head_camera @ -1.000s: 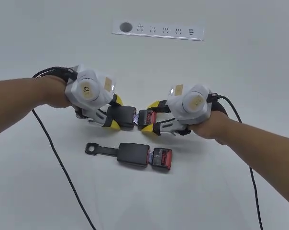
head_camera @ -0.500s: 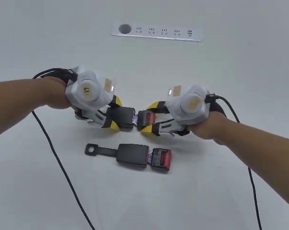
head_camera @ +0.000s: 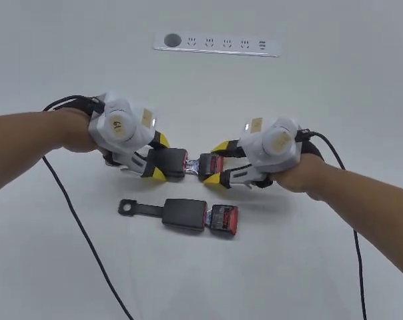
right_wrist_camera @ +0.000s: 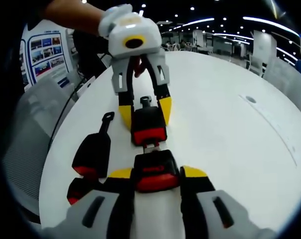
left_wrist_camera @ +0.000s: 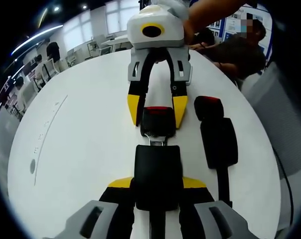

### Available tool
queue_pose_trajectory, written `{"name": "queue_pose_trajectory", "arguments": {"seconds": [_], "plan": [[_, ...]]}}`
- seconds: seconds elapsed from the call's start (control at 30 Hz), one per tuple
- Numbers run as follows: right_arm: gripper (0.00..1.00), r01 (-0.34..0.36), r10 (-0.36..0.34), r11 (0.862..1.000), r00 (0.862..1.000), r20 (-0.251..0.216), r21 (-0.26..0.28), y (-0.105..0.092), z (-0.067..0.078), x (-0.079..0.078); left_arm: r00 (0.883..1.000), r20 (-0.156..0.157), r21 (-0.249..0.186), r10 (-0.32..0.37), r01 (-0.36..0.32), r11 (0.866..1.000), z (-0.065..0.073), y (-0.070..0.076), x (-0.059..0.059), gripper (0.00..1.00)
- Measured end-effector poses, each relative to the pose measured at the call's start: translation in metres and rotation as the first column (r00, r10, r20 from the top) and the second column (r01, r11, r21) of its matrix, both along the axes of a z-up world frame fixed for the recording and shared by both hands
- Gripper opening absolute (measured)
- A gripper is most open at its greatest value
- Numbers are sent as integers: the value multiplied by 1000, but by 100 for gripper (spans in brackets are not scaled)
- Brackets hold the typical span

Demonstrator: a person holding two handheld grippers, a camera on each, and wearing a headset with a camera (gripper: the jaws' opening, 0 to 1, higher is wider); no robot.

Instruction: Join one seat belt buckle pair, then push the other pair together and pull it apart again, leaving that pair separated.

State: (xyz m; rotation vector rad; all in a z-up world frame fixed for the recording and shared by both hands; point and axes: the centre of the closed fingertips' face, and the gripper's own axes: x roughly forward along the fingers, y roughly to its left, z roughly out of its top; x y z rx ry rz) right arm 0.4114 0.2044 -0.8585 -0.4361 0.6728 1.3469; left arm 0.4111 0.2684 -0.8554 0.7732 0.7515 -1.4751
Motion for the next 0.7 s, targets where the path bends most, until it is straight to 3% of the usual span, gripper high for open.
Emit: {"name": "queue_pose_trajectory", "arguments": {"seconds": [0.33, 0.7], "plan": [[35, -1, 1, 1000, 1000, -3, 2, -8, 0, -1, 999, -4, -15, 35, -35, 999, 0, 0, 0, 35], [36, 3, -3, 1000, 1000, 5, -23, -37, -2, -1, 999, -5, 4, 44, -44, 999, 0, 0, -1, 35]]}}
